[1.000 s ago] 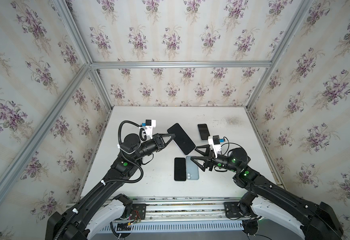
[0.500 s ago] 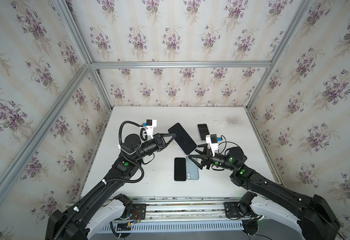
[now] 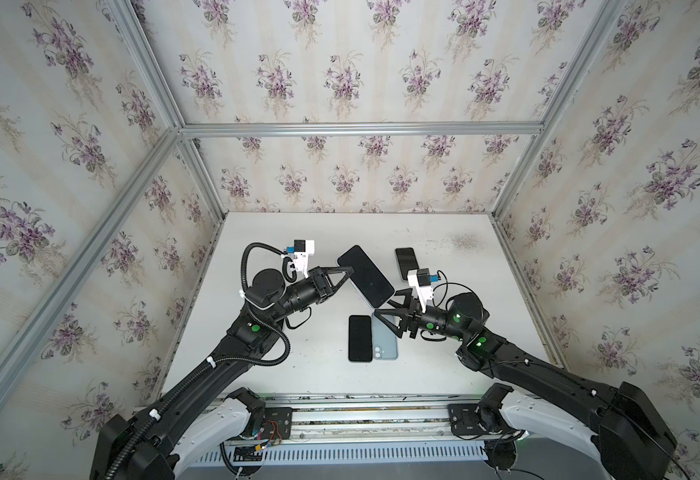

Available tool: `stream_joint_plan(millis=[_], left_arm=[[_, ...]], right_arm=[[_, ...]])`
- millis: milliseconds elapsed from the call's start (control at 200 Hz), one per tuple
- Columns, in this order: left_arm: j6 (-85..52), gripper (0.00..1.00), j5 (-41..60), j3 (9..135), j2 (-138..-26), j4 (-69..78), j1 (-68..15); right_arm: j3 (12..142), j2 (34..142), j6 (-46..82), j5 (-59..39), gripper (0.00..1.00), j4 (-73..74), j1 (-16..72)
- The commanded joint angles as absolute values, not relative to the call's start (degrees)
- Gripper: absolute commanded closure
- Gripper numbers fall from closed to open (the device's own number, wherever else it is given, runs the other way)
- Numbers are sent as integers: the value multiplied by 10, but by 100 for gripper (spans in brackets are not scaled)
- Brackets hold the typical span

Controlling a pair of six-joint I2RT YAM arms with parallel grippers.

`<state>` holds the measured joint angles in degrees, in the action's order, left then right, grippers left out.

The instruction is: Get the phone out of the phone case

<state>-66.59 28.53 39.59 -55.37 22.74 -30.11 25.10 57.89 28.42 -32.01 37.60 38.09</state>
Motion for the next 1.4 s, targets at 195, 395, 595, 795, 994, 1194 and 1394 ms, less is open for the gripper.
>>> stream_joint_plan(millis=[195, 395, 595, 795, 994, 1194, 1394], left_arm=[[-707, 100, 328, 400, -560, 313, -315], [-701, 100, 330, 403, -555, 303, -311], [-626, 100, 367, 445, -551, 204, -281], [-401, 100, 455, 561, -593, 31, -266], [-84, 100, 502, 690, -636, -206, -265], [84, 100, 544, 689, -614, -253, -264], [114, 100, 593, 702, -607, -253, -261]], right_arm=[[264, 599, 275, -235, 24, 359, 380], [238, 561, 253, -212, 11, 317, 379], [220, 432, 163, -219, 1, 147, 377], [272, 368, 93, -205, 1, -18, 347], [309, 398, 78, -271, 2, 3, 321], [367, 441, 34, -320, 6, -25, 321], [403, 483, -32, -420, 22, -48, 322]])
